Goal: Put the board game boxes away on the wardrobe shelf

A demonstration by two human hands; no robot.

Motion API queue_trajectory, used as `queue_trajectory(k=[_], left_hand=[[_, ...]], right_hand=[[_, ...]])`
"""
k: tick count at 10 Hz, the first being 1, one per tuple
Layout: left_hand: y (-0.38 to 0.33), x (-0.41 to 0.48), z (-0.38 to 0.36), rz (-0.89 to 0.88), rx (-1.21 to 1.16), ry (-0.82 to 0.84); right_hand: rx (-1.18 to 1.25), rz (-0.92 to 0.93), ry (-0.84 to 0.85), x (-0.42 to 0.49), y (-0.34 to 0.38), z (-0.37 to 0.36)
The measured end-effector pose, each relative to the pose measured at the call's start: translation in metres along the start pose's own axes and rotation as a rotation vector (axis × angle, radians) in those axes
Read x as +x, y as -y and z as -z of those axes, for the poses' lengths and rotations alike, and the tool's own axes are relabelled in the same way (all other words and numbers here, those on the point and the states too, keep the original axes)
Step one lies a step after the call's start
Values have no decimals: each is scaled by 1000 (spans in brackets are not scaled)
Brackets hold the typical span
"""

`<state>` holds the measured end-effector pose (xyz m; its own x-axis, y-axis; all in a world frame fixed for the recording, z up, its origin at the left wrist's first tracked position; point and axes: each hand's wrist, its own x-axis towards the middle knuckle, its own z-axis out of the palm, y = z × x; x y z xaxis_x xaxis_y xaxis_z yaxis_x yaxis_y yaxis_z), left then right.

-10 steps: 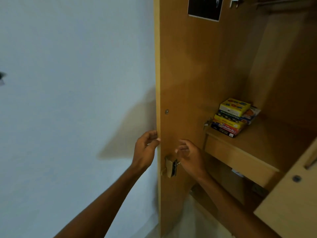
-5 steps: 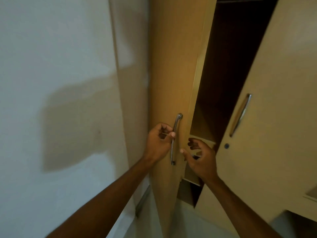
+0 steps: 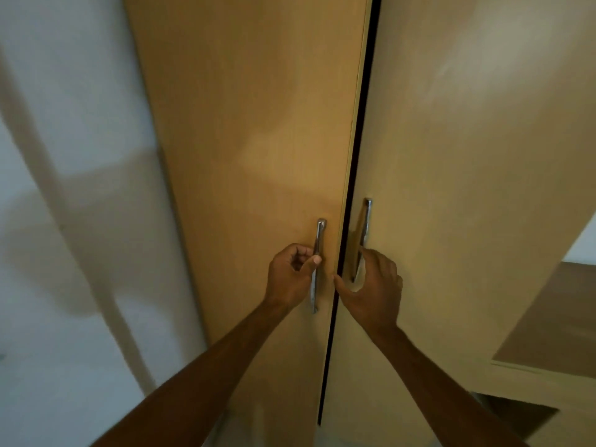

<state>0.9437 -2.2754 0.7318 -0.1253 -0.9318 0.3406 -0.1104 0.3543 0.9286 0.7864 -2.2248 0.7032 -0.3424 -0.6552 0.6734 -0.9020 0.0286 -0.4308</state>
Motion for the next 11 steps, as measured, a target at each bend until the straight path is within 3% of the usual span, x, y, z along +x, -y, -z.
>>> queue_trajectory(k=[4, 8, 10, 11], left_hand=[[24, 81, -65, -31, 38, -69], [32, 83, -66, -75, 108, -86], [32, 40, -32, -116, 409, -208], [24, 8, -10, -228, 655, -291]], right_hand=[[-259, 24, -19, 91, -46, -44], [-301, 85, -3, 92, -55, -53], [-155, 142, 85, 80, -57, -34], [-10, 186, 198, 70, -54, -19]])
